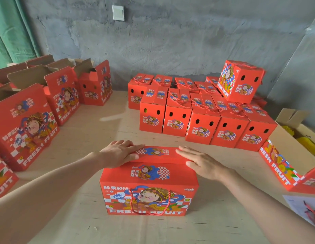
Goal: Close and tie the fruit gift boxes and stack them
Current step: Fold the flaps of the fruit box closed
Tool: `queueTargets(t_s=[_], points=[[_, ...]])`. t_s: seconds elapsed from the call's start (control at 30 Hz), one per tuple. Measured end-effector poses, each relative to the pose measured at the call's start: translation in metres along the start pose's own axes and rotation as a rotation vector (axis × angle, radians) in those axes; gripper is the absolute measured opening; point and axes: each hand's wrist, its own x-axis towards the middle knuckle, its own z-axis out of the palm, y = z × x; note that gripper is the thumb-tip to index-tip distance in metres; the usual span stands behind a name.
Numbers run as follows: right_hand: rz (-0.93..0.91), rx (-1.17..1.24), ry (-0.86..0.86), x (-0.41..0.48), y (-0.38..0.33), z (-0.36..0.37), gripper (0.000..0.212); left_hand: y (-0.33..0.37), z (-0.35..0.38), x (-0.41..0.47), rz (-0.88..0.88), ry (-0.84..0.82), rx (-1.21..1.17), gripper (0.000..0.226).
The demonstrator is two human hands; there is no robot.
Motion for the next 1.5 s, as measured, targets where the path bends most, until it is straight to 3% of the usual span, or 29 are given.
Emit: queueTargets(t_s=[0.13, 0.23, 0.37, 0.53, 0.63, 0.73, 0.8, 0.87, 0.97, 1.07, 1.2, 1.33, 1.5], points=[[-0.006, -0.020, 0.039, 0.003, -0.003, 0.002, 0.053, -0.002, 0.001, 0.001, 0.019, -0.012, 0.015, 0.104], [0.002, 0.008, 0.111, 0.000, -0.005, 0.007, 0.050, -0.001, 0.002, 0.000, 0.025, 0.001, 0.054, 0.090], [0.032, -0.041, 0.029, 0.000, -0.009, 0.005, 0.049, 0.002, 0.001, 0.000, -0.005, -0.052, 0.077, 0.078], [0.092, -0.165, 0.017, 0.001, -0.024, 0.011, 0.052, 0.001, 0.000, 0.002, -0.004, -0.066, 0.034, 0.080], [0.196, -0.124, 0.063, 0.024, -0.052, 0.020, 0.049, 0.000, 0.001, 0.002, 0.003, -0.047, 0.016, 0.097], [0.295, -0.128, 0.057, 0.039, -0.067, 0.033, 0.046, 0.000, 0.006, 0.001, -0.039, 0.045, 0.000, 0.083], [0.312, -0.126, 0.037, 0.040, -0.064, 0.035, 0.044, 0.002, 0.010, -0.001, -0.105, 0.180, -0.004, 0.071], [0.311, -0.117, 0.046, 0.038, -0.061, 0.034, 0.044, 0.004, 0.017, -0.003, -0.202, 0.350, -0.042, 0.073], [0.311, -0.125, 0.074, 0.038, -0.064, 0.036, 0.045, 0.007, 0.027, -0.015, -0.518, 0.665, -0.418, 0.070], [0.316, -0.149, 0.092, 0.038, -0.065, 0.038, 0.045, 0.006, 0.032, -0.033, -0.746, 0.630, -0.857, 0.056], [0.311, -0.177, 0.107, 0.038, -0.065, 0.038, 0.046, 0.009, 0.040, -0.049, -0.729, 0.530, -1.383, 0.034], [0.309, -0.159, 0.107, 0.039, -0.062, 0.039, 0.046, 0.009, 0.036, -0.052, -0.679, 0.387, -1.563, 0.027], [0.308, -0.163, 0.117, 0.040, -0.062, 0.040, 0.045, 0.005, 0.030, -0.048, -0.606, 0.185, -1.657, 0.038]])
